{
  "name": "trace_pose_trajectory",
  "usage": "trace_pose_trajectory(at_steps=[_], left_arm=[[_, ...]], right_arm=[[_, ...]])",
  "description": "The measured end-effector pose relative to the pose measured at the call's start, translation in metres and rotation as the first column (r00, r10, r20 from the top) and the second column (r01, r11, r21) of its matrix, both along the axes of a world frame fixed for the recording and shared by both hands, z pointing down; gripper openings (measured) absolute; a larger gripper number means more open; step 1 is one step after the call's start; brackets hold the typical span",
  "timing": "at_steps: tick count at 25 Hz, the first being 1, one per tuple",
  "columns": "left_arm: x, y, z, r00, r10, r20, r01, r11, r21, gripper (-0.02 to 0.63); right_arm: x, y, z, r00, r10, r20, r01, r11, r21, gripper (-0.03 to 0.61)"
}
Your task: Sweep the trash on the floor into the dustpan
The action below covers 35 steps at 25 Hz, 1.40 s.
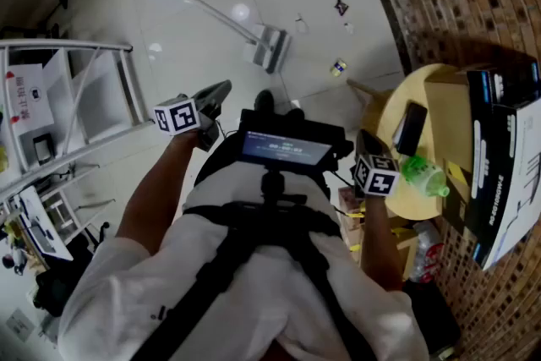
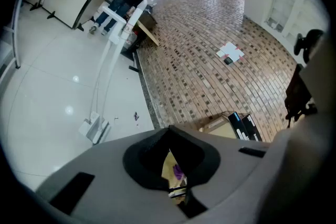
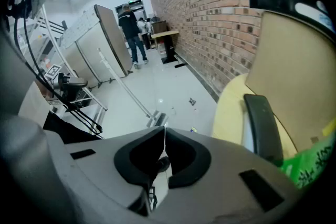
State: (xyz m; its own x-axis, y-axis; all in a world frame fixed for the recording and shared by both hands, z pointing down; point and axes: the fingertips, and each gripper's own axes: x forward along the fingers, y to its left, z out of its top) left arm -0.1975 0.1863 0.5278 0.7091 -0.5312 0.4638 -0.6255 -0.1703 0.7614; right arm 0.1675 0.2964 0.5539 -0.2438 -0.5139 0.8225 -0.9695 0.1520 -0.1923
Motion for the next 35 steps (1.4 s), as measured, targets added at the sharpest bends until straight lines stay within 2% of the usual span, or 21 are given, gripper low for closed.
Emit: trace_pose_trajectory(at_steps=[6, 11, 13, 17, 21, 24, 26, 27, 30, 31, 35], left_arm=[[-0.020, -0.022, -0.014, 0.999, -0.045, 0.021, 0.044, 0.998, 0.047, 0.002], [-0.051, -0.049, -0.012, 0.992, -0.128, -0.014, 0.129, 0.989, 0.074, 0.002], [-0.065, -0.064, -0.008, 0.986, -0.164, -0.016, 0.165, 0.984, 0.069, 0.056], [-0.093, -0.100, -0.006, 0.979, -0.202, -0.041, 0.204, 0.977, 0.063, 0.103], [-0.130, -0.137, -0.007, 0.961, -0.266, -0.071, 0.270, 0.961, 0.060, 0.149], [-0.155, -0.159, -0.009, 0.944, -0.312, -0.110, 0.319, 0.946, 0.060, 0.161], [-0.174, -0.173, -0.008, 0.924, -0.362, -0.126, 0.369, 0.929, 0.039, 0.176], [-0.180, -0.180, -0.009, 0.910, -0.384, -0.156, 0.392, 0.919, 0.029, 0.185], [-0.189, -0.210, -0.026, 0.858, -0.408, -0.311, 0.440, 0.897, 0.039, 0.209], [-0.193, -0.219, -0.031, 0.848, -0.406, -0.342, 0.449, 0.892, 0.055, 0.216], [-0.203, -0.246, -0.041, 0.832, -0.397, -0.388, 0.462, 0.883, 0.087, 0.251]], right_arm=[[-0.050, -0.062, -0.022, 0.994, -0.107, 0.007, 0.106, 0.990, 0.092, 0.015], [-0.090, -0.101, -0.035, 0.985, -0.172, 0.006, 0.170, 0.976, 0.133, 0.025], [-0.105, -0.122, -0.040, 0.983, -0.183, 0.002, 0.181, 0.972, 0.150, 0.035], [-0.155, -0.170, -0.055, 0.973, -0.231, 0.018, 0.224, 0.956, 0.187, 0.098], [-0.219, -0.221, -0.067, 0.948, -0.316, 0.023, 0.302, 0.923, 0.239, 0.142], [-0.273, -0.257, -0.077, 0.921, -0.387, 0.027, 0.365, 0.887, 0.282, 0.153], [-0.310, -0.279, -0.082, 0.896, -0.443, 0.024, 0.415, 0.855, 0.312, 0.158], [-0.328, -0.288, -0.084, 0.882, -0.471, 0.019, 0.440, 0.836, 0.327, 0.161], [-0.383, -0.311, -0.092, 0.834, -0.551, 0.001, 0.511, 0.775, 0.371, 0.187], [-0.401, -0.316, -0.095, 0.818, -0.576, -0.007, 0.533, 0.753, 0.386, 0.191], [-0.458, -0.337, -0.103, 0.755, -0.647, -0.105, 0.621, 0.654, 0.433, 0.263]])
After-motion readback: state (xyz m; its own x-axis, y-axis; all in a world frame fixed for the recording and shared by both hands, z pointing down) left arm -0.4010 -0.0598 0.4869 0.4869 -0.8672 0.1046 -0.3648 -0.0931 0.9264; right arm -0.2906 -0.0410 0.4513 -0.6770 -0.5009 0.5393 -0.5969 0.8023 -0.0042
